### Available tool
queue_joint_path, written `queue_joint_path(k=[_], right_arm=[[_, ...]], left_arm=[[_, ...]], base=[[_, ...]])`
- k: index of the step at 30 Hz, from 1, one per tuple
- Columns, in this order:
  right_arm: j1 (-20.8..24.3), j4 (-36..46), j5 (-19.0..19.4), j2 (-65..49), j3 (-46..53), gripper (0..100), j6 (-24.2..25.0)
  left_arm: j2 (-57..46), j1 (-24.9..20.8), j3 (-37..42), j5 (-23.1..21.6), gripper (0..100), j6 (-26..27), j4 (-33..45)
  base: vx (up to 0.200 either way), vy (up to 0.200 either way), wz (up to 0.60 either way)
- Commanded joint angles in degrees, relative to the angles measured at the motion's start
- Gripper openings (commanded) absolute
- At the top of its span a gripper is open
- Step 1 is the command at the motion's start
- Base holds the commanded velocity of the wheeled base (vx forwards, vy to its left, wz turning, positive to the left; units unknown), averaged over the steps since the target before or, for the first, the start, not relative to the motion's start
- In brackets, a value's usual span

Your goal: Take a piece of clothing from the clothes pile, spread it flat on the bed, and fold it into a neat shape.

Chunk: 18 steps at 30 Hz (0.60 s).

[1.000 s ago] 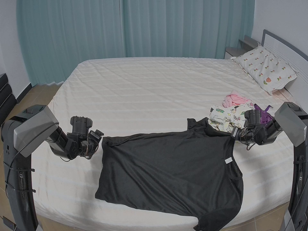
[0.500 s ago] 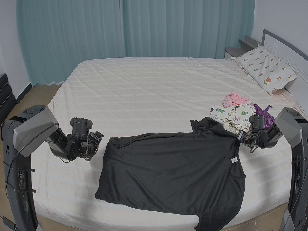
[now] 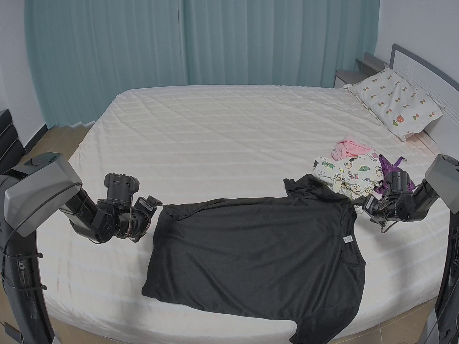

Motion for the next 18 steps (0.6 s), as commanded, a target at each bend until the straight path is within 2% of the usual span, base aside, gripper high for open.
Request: queue_joint_path(k=[1,6,14,18], right_arm=[[-1.2,-1.1,0.4,-4.6,3.8,100,0.5],[-1.6,-3.5,0.6,-1.9,3.8,100,0.7],[-1.7,-4.7,2.4,-3.2,6.3,100,1.0],[-1.5,-8.7,3.0,-7.0,10.2,100,3.6]], left_arm=[[-4.6,-2.2,2.2,-0.6,100,0.0,0.5],[-5.9,-2.8,5.9,-0.7,100,-0.1,0.3],[-6.3,-3.0,10.6,-0.7,100,0.0,-0.2],[-6.7,-3.4,12.1,-0.9,100,0.1,-0.9]], base=[[-0.2,0.2,0.0],[-0.2,0.2,0.0],[0.0,0.0,0.0],[0.0,0.0,0.0]])
